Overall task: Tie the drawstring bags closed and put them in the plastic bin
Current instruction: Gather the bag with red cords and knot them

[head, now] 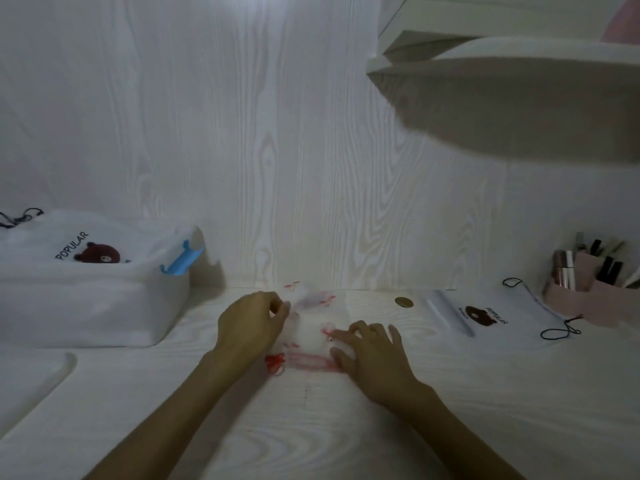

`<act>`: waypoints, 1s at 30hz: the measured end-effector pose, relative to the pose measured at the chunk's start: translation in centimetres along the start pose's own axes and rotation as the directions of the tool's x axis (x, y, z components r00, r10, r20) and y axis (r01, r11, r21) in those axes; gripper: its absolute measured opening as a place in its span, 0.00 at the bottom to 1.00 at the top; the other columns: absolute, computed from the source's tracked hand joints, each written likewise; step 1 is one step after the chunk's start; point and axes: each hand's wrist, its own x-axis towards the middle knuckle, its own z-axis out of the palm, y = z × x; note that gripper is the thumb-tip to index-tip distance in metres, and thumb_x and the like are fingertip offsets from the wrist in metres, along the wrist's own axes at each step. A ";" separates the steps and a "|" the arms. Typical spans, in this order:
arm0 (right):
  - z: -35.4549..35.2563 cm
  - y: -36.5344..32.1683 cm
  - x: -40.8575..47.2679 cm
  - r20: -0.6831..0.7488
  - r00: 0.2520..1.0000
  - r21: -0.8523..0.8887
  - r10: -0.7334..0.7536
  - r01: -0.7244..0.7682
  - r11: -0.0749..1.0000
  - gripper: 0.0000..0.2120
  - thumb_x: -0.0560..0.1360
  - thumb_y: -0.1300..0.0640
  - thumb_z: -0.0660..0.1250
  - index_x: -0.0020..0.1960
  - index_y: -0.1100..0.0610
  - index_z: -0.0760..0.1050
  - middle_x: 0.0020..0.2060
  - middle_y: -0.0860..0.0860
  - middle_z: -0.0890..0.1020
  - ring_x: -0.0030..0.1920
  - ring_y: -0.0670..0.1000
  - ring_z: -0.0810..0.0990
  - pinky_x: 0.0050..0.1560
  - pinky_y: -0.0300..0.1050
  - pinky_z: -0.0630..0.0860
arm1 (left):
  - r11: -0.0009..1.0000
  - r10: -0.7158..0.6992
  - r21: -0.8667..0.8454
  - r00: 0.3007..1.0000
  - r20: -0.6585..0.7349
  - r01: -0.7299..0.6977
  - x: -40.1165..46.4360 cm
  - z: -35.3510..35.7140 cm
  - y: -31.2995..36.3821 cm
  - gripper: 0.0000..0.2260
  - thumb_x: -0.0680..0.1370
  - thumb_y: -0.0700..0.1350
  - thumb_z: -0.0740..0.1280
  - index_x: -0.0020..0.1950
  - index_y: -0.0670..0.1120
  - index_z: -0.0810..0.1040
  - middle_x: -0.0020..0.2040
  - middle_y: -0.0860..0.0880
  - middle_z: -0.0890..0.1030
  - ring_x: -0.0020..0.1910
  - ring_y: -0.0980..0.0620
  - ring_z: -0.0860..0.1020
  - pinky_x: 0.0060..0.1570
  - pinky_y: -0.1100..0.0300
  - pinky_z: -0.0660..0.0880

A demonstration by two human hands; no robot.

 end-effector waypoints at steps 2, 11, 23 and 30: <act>0.3 0.0 1.3 0.006 0.999 0.001 0.048 -0.049 0.999 0.21 0.80 0.40 0.48 0.72 0.40 0.61 0.69 0.47 0.68 0.70 0.52 0.63 0.73 0.57 0.51 | 0.998 -0.006 -0.061 0.997 0.083 0.011 -0.8 -0.2 -1.2 0.15 0.81 0.56 0.56 0.55 0.53 0.80 0.51 0.53 0.82 0.49 0.54 0.78 0.43 0.60 0.69; -2.8 1.4 -0.5 -0.085 0.941 0.646 0.329 -0.199 0.737 0.17 0.82 0.52 0.52 0.65 0.55 0.72 0.65 0.52 0.74 0.62 0.49 0.72 0.59 0.40 0.65 | 0.941 -0.195 -0.269 0.978 0.071 0.207 -7.0 -1.6 -2.3 0.22 0.66 0.72 0.65 0.51 0.58 0.76 0.44 0.64 0.77 0.44 0.65 0.74 0.44 0.60 0.71; -1.1 2.2 -3.1 -0.080 0.989 0.460 0.127 -0.077 0.885 0.16 0.72 0.46 0.70 0.59 0.41 0.74 0.53 0.42 0.75 0.51 0.42 0.71 0.55 0.41 0.71 | 0.985 -0.041 -0.165 0.997 0.068 0.052 -7.3 -0.5 -3.1 0.10 0.77 0.57 0.64 0.50 0.58 0.82 0.41 0.62 0.81 0.41 0.62 0.77 0.40 0.65 0.71; -1.0 0.6 -3.1 -0.222 0.959 0.406 0.178 -0.075 0.911 0.09 0.75 0.51 0.67 0.52 0.52 0.83 0.46 0.46 0.84 0.37 0.36 0.73 0.37 0.27 0.65 | 0.833 -0.120 -0.530 0.987 0.103 0.157 -6.2 -0.7 -4.7 0.09 0.80 0.47 0.63 0.48 0.53 0.84 0.39 0.58 0.84 0.40 0.60 0.82 0.45 0.62 0.75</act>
